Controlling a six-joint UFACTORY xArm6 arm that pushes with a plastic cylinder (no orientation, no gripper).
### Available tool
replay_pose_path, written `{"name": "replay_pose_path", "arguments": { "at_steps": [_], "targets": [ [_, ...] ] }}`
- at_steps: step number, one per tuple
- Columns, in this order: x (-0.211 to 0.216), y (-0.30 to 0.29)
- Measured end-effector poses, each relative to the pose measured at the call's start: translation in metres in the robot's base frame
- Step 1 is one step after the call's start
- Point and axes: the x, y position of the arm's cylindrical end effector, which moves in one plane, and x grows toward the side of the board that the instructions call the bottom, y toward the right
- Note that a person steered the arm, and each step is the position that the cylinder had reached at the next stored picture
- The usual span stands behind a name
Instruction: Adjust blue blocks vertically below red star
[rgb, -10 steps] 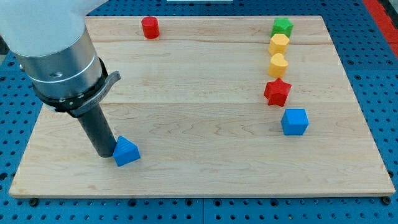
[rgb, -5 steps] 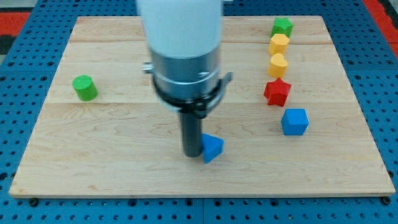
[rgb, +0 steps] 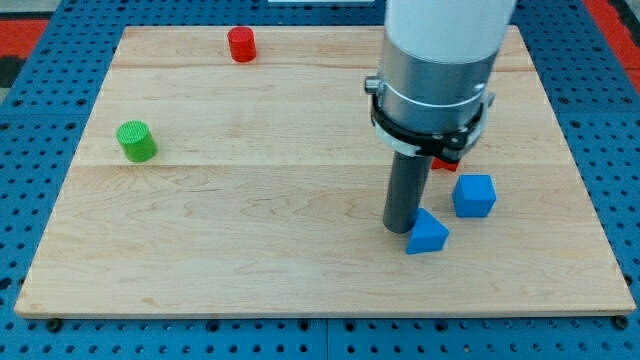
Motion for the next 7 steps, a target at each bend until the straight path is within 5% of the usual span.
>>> {"name": "replay_pose_path", "arguments": {
  "at_steps": [7],
  "targets": [
    [0.021, 0.002]
  ]
}}
